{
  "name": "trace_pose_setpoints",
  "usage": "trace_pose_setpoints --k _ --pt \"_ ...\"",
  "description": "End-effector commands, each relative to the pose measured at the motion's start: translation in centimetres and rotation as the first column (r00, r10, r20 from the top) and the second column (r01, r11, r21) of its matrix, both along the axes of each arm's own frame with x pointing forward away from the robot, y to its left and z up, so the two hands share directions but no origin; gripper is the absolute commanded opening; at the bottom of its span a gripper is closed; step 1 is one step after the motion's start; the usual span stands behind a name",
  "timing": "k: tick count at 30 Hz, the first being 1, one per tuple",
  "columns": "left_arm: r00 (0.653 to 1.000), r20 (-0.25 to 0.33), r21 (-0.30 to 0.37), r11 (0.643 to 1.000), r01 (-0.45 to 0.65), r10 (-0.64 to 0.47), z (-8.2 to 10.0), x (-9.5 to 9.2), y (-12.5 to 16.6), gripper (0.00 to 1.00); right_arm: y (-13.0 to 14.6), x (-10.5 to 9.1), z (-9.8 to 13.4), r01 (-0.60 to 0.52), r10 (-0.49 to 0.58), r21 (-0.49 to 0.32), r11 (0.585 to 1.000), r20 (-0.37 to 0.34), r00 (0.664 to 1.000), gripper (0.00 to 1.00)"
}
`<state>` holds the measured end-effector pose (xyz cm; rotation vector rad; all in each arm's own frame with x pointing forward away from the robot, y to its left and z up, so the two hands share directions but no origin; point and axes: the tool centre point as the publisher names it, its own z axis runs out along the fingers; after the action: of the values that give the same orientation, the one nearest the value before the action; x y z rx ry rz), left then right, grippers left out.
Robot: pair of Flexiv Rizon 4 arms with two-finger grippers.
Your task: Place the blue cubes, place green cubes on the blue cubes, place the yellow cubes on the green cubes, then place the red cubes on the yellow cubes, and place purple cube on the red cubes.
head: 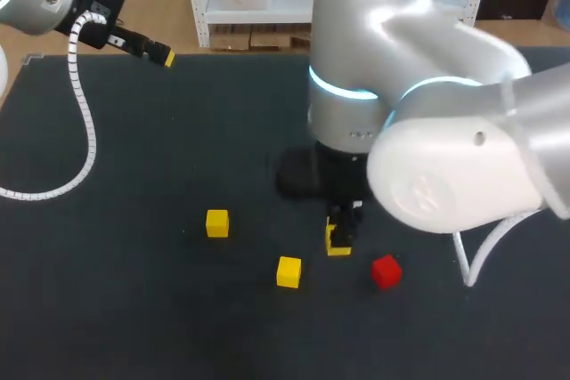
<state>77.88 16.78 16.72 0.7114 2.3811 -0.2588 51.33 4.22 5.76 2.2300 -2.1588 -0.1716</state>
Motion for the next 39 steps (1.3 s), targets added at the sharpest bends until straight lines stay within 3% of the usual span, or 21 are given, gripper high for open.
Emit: trace_pose_setpoints --k 1,9,22,39 --pt "1.0 0.002 -0.003 1.0 0.003 -0.003 -0.1 0.0 0.1 1.0 -0.9 0.5 1.4 0.005 -0.005 0.004 1.0 0.037 0.999 0.0" --pt "1.0 0.002 -0.003 1.0 0.003 -0.003 -0.1 0.0 0.1 1.0 0.1 3.8 2.8 -0.004 0.004 0.0 1.0 0.081 0.997 0.0" --pt "1.0 0.002 -0.003 1.0 0.003 -0.003 -0.1 0.0 0.1 1.0 1.3 10.0 1.7 0.031 -0.03 -0.017 0.999 0.082 0.996 0.0" --pt "1.0 0.002 -0.003 1.0 0.003 -0.003 -0.1 0.0 0.1 1.0 0.6 14.6 0.8 0.01 -0.007 -0.043 0.999 0.072 0.997 0.0"
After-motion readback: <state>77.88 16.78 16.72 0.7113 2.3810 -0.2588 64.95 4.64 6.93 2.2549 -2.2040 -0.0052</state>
